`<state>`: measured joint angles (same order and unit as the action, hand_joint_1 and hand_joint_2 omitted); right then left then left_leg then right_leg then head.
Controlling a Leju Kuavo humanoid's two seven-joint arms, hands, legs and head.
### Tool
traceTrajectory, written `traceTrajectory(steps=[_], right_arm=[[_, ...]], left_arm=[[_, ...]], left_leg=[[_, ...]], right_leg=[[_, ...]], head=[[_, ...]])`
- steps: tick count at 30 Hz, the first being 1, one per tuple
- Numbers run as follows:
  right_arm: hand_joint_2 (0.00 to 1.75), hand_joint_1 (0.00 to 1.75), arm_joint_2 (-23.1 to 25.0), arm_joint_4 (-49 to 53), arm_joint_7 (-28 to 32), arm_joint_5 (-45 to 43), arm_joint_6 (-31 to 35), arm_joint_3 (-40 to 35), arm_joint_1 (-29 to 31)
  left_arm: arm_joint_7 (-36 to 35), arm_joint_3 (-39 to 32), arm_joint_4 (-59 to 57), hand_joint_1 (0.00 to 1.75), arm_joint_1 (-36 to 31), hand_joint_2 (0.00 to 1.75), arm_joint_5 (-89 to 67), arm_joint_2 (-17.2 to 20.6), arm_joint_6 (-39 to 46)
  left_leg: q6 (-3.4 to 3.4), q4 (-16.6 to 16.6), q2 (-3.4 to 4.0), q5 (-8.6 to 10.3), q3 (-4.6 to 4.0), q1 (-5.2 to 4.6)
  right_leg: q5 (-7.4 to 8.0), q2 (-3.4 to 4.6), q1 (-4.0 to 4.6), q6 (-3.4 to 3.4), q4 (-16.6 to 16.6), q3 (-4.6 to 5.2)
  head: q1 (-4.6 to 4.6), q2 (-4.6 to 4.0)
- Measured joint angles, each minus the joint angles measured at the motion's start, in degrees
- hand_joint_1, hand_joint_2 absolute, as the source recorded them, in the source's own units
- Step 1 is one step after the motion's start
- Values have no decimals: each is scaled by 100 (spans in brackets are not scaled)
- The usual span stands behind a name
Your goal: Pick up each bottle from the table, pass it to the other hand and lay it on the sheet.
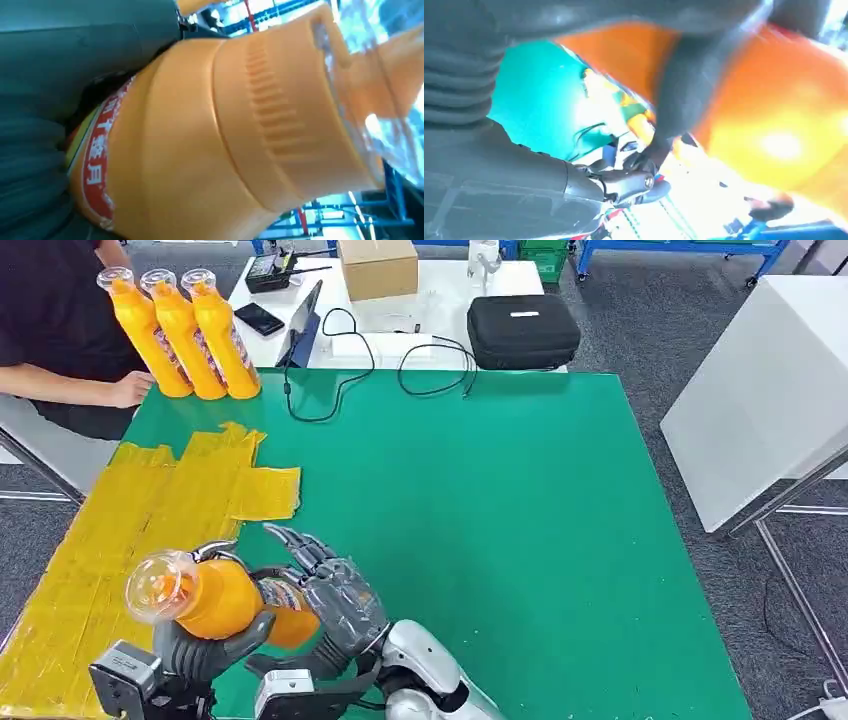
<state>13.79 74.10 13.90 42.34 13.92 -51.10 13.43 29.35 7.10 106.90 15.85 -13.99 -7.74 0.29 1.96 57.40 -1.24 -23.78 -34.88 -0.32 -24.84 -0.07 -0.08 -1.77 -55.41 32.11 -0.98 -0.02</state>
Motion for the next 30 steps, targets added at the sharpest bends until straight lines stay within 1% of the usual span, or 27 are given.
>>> traceTrajectory(steps=[2,3,5,7,9,11,13,16,21,30], right_arm=[[0,0,-26,149,9,7,0,13,-30],[0,0,-42,238,9,20,0,28,-44],[0,0,-59,388,9,18,-4,35,-60],[0,0,-61,479,9,-53,-22,44,-64],[0,0,-63,548,35,-175,-72,48,-57],[0,0,-61,588,63,-262,-123,48,-46],[0,0,-61,612,96,-393,-129,50,-36],[0,0,-57,623,136,-529,-138,48,-11],[0,0,-44,623,153,-588,-192,48,7],[0,0,-33,623,160,-595,-205,48,27]], left_arm=[[-66,-99,26,175,-23,175,-579,-15,475],[-175,-173,50,175,-56,175,-1164,-24,917],[-558,-338,53,175,-227,175,-2565,-22,1880],[-971,-485,-5,175,-489,175,-3759,-6,2593],[-1336,-669,-228,175,-809,175,-4678,85,3060],[-1554,-849,-497,175,-1018,175,-5258,166,3333],[-1772,-1027,-867,175,-1249,175,-5941,269,3641],[-2015,-1244,-1457,175,-1503,175,-6509,433,3877],[-2199,-1460,-2162,175,-1715,175,-6955,595,3938],[-2208,-1560,-2542,175,-1815,175,-6994,673,3947]], left_leg=[[0,0,1,0,1,0],[0,0,4,0,1,0],[0,0,2,1,1,0],[-4,0,-5,5,1,0],[-7,-1,-4,7,2,0],[-10,-1,5,9,3,1],[-12,-1,5,12,2,1],[-13,-1,5,13,2,1],[-14,-1,5,13,-1,1],[-14,0,4,13,-3,1]], right_leg=[[0,0,0,0,0,1],[0,0,0,0,0,1],[0,0,0,1,0,3],[0,-3,0,1,0,2],[2,-2,0,2,-1,-3],[13,-1,0,20,-2,1],[13,-1,1,19,-3,2],[13,-1,1,19,-3,3],[13,-1,0,19,-3,5],[13,-1,0,19,-3,7]], head=[[0,0],[2,0],[3,0],[2,0],[4,0],[2,0],[0,0],[2,0],[2,0],[2,0]])
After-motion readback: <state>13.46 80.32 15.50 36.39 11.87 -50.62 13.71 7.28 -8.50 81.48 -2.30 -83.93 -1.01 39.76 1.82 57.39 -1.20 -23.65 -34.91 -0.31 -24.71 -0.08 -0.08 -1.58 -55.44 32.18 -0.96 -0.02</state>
